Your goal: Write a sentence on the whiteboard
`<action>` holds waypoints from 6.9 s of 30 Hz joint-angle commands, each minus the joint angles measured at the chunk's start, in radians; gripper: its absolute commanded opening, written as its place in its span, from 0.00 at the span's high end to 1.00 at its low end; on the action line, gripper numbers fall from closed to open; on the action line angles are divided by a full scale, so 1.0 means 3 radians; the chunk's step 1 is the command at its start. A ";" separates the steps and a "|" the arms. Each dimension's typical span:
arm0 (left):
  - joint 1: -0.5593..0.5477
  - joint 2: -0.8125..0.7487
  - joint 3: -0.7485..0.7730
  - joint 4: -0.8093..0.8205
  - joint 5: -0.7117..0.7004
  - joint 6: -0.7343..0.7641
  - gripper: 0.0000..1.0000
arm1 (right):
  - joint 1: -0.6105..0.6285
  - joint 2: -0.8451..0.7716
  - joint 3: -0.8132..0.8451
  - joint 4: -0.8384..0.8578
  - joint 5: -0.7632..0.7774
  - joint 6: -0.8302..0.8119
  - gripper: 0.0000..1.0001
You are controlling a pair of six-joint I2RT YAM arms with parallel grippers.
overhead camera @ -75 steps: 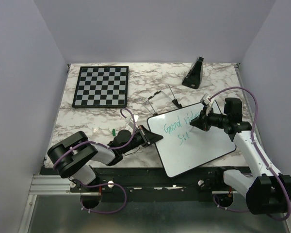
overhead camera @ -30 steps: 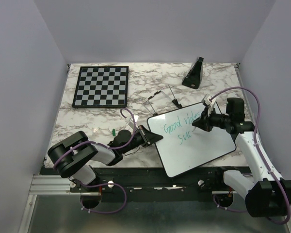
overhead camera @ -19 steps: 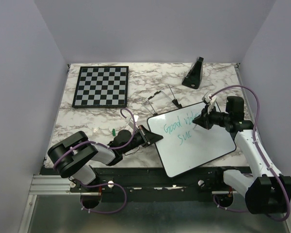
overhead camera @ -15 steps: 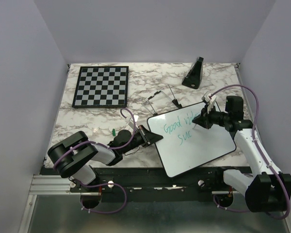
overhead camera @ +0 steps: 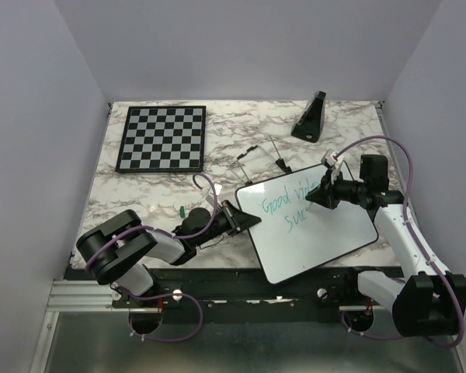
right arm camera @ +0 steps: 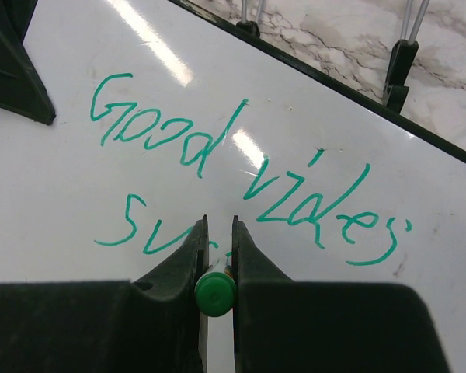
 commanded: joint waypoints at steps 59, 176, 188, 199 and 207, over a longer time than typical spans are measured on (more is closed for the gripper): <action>-0.0019 -0.0044 0.0054 0.0273 -0.0179 0.0193 1.00 | -0.0113 0.0032 0.0067 -0.0067 0.0186 -0.0031 0.99; -0.0019 -0.0105 0.0034 0.0221 -0.0189 0.0223 1.00 | -0.0271 0.0043 0.0062 -0.0210 0.0329 -0.0118 1.00; -0.0019 -0.0080 0.0033 0.0267 -0.0189 0.0218 1.00 | -0.0277 -0.0111 0.0006 -0.0317 0.0559 -0.0164 1.00; -0.0019 -0.0065 0.0034 0.0288 -0.0179 0.0208 1.00 | -0.0271 -0.0009 0.0174 -0.0548 -0.0008 -0.0196 0.99; -0.0019 -0.0167 -0.0007 0.0211 -0.0204 0.0239 1.00 | -0.0450 -0.0249 0.0083 0.0019 0.0497 0.0255 0.99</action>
